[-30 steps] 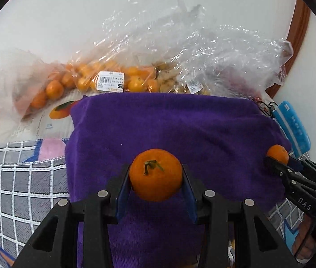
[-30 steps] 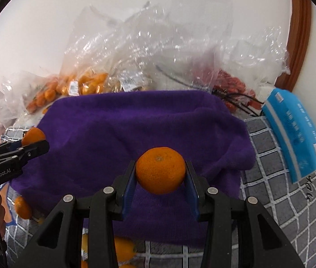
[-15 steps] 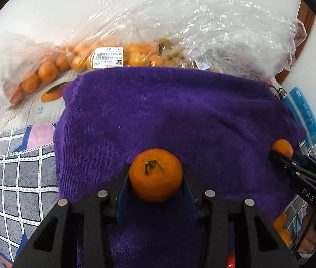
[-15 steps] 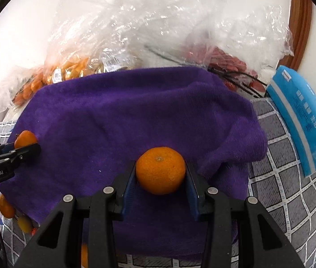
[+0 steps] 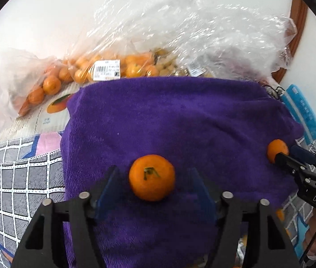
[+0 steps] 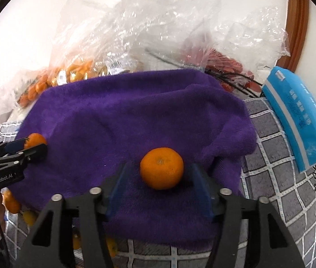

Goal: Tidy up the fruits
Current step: 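Lower both oranges onto the purple towel and open both grippers, then withdraw both grippers from the towel toward the remaining fruit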

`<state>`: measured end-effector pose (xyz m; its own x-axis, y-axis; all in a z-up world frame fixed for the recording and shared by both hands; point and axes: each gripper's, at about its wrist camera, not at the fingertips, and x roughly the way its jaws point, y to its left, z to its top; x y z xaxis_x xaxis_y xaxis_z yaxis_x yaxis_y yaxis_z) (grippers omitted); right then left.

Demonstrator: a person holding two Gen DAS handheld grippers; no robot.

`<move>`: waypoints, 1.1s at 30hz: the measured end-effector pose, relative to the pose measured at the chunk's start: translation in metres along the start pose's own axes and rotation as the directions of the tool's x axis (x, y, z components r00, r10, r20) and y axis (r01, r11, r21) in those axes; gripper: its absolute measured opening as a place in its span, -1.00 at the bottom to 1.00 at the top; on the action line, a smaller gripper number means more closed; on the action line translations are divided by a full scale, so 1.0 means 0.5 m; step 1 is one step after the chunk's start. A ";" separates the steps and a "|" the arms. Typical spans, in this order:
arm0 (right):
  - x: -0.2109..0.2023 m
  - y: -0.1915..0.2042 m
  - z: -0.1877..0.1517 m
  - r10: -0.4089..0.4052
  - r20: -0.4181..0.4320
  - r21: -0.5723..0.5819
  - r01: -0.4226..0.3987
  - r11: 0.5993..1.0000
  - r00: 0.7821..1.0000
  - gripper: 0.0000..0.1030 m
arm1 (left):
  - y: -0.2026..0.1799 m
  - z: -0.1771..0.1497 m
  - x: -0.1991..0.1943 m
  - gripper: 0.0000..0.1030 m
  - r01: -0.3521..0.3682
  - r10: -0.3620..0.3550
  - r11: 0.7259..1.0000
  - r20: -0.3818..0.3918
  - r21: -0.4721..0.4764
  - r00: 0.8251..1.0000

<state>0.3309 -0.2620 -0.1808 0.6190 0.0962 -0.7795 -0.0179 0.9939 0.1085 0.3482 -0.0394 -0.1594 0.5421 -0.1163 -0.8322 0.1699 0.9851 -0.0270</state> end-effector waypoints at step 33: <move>-0.394 0.094 -0.220 -0.051 0.198 0.036 0.045 0.998 0.979 0.84 | -0.031 -0.260 -0.342 0.32 -0.077 0.075 0.997 0.119 0.009 0.990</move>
<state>0.1217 -0.2286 -0.0898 0.7621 0.0329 -0.6466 0.0382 0.9947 0.0955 0.1458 -0.0183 -0.0889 0.6477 -0.0559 -0.7598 0.1351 0.9899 0.0424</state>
